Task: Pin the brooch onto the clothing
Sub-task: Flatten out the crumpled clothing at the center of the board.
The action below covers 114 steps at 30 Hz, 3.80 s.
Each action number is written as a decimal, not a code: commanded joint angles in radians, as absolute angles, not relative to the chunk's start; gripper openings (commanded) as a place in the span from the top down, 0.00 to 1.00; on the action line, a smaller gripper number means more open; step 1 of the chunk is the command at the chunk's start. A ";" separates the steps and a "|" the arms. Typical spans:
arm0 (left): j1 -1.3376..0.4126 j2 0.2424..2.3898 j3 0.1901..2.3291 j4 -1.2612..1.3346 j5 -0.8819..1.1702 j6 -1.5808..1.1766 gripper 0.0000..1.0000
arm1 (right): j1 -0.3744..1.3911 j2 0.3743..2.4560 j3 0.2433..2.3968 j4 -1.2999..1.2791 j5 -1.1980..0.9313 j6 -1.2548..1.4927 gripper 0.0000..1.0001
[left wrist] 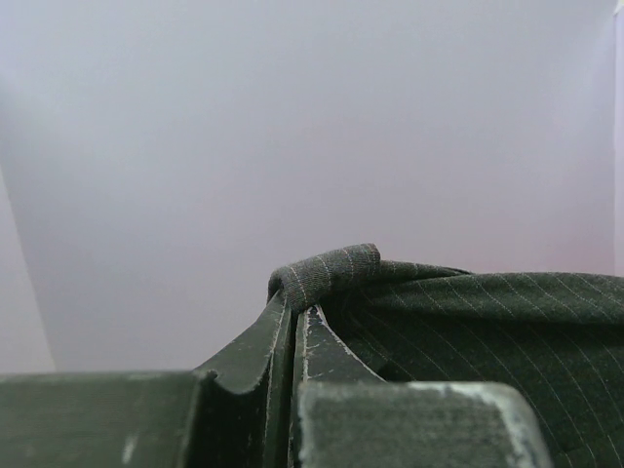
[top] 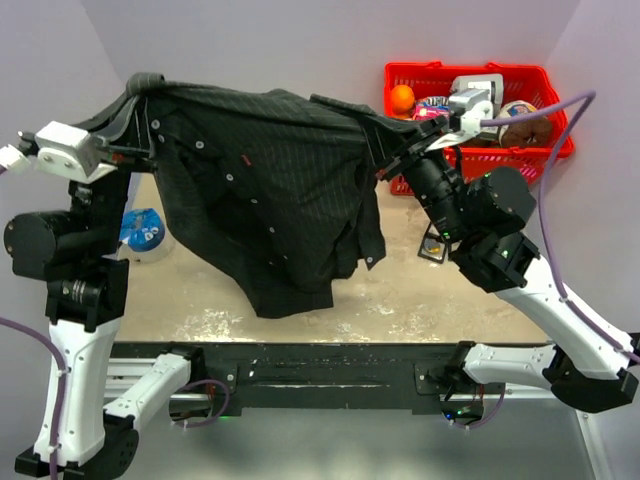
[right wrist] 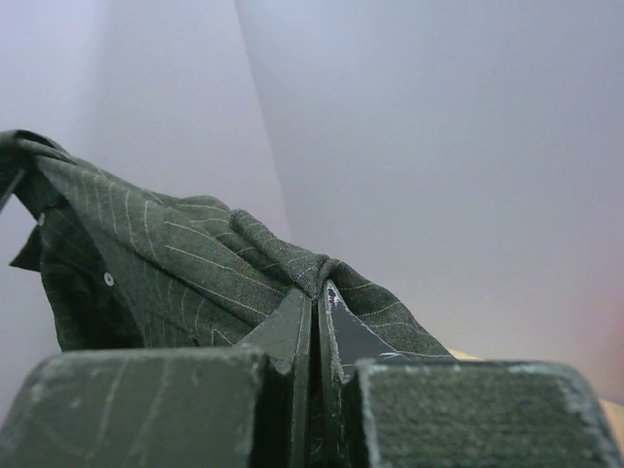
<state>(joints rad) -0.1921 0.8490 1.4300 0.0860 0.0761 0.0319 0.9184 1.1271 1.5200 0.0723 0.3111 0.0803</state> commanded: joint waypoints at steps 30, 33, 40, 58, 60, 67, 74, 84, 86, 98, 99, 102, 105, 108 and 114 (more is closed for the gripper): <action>-0.368 1.939 1.817 -0.262 -0.141 0.156 0.01 | 0.630 1.846 1.478 -0.005 0.263 0.271 0.04; -0.371 1.904 1.790 -0.296 -0.071 0.079 0.01 | 0.659 1.780 1.367 -0.029 0.207 0.314 0.06; -0.370 1.592 1.378 -0.284 -0.110 -0.060 0.01 | 0.742 1.663 1.132 -0.077 0.074 0.446 0.12; -0.172 1.152 0.772 -0.297 -0.087 -0.268 0.13 | 0.859 1.680 0.936 0.044 -0.086 0.635 0.27; -0.172 1.160 0.770 -0.316 -0.104 -0.264 0.19 | 0.859 1.684 0.927 0.058 -0.086 0.641 0.29; -0.172 1.216 0.773 -0.322 -0.084 -0.255 0.33 | 0.862 1.719 0.907 0.103 -0.089 0.667 0.34; -0.172 1.282 0.788 -0.350 -0.094 -0.245 0.42 | 0.868 1.759 0.916 0.126 -0.107 0.675 0.39; -0.172 1.342 0.790 -0.356 -0.063 -0.233 0.67 | 0.868 1.792 0.925 0.143 -0.132 0.675 0.44; -0.170 1.341 0.788 -0.351 -0.061 -0.235 0.71 | 0.868 1.793 0.923 0.149 -0.138 0.676 0.46; -0.172 1.281 0.787 -0.341 -0.104 -0.245 1.00 | 0.870 1.812 0.927 0.170 -0.190 0.673 0.78; -0.172 1.272 0.785 -0.338 -0.106 -0.247 1.00 | 0.870 1.812 0.927 0.169 -0.195 0.675 0.85; -0.172 1.238 0.779 -0.324 -0.115 -0.252 1.00 | 0.868 1.810 0.930 0.163 -0.189 0.678 0.99; -0.172 1.207 0.781 -0.319 -0.133 -0.256 1.00 | 0.867 1.793 0.930 0.147 -0.158 0.678 1.00; -0.172 1.181 0.778 -0.311 -0.130 -0.259 1.00 | 0.861 1.761 0.930 0.127 -0.112 0.677 1.00; -0.170 1.169 0.775 -0.307 -0.097 -0.261 1.00 | 0.880 1.723 0.899 0.158 -0.187 0.715 0.93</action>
